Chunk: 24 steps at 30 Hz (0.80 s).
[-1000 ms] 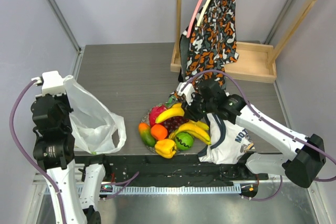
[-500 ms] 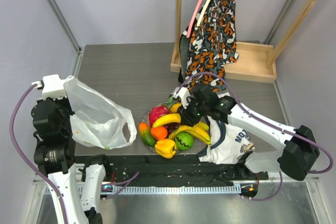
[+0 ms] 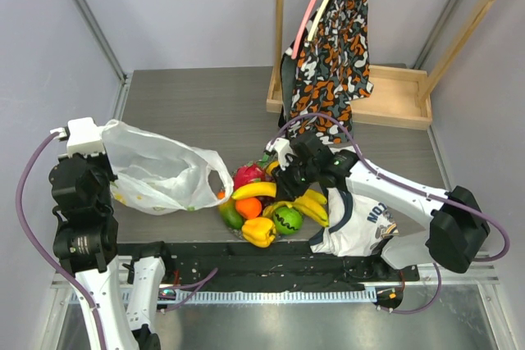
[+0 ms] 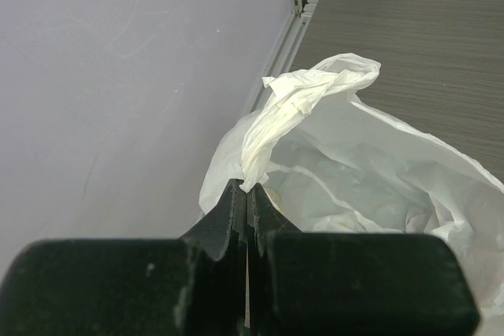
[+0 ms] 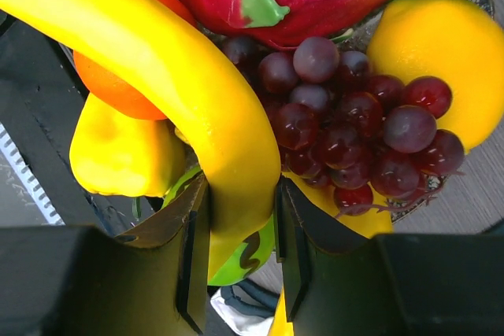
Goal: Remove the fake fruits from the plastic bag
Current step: Place the fake fruit on the plate.
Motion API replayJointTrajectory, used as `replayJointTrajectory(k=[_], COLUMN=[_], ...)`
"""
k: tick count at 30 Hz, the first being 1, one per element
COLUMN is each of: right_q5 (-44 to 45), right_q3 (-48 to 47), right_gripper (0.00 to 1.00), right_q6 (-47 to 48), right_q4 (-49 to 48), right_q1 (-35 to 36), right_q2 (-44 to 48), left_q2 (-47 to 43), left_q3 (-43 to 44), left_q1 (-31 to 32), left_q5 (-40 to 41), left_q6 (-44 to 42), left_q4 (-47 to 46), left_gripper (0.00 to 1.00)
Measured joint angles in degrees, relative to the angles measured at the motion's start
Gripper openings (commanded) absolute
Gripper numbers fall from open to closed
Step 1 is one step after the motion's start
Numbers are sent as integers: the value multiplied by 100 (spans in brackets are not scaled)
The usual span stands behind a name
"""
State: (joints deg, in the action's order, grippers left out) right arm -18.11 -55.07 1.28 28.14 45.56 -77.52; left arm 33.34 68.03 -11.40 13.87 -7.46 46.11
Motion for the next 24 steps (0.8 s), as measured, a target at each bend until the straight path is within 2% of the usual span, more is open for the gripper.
replayJointTrajectory(k=[2, 3, 4, 5, 6, 7, 8, 10, 11, 12, 14, 19, 24], right_q5=[0, -7, -20, -37, -57, -85, -103, -116, -116, -114, -101, 348, 1672], right_q3=[0, 0, 0, 0, 0, -15, -50, -186, -289, -382, -669, -1233, -1309], right_gripper=[50, 69, 80, 92, 99, 99, 99, 100, 99, 100, 100, 100, 100], right_q6=[-42, -70, -96, -125, -151, -138, -142, -122, -111, -94, -42, 17, -155], right_q4=[-20, -26, -28, -22, -20, 4, 48, 166, 232, 282, 439, 741, 890], right_q1=[0, 0, 0, 0, 0, 0, 0, 0, 0, 0, 0, -46, -157], right_q2=[-44, -59, -63, -63, -63, -63, -63, -63, -63, -63, -63, 42, 293], left_q2=[0, 0, 0, 0, 0, 0, 0, 2, 2, 11, 39, 203, 466], left_q3=[0, 0, 0, 0, 0, 0, 0, 0, 0, 2, 4, 111, 579], left_q1=[0, 0, 0, 0, 0, 0, 0, -2, -4, -4, -7, -15, -20], left_q5=[-2, -7, -17, -35, -46, -66, -90, -138, -168, -197, -262, -719, -1491], left_q6=[2, 2, -2, -2, 0, -17, 2, 7, 28, 55, 105, 153, 151], left_q4=[2, 0, 2, 2, 2, 4, 2, 4, 2, 4, 4, 20, 181], left_gripper=[12, 15, 19, 31, 36, 41, 56, 66, 76, 81, 100, 100, 100])
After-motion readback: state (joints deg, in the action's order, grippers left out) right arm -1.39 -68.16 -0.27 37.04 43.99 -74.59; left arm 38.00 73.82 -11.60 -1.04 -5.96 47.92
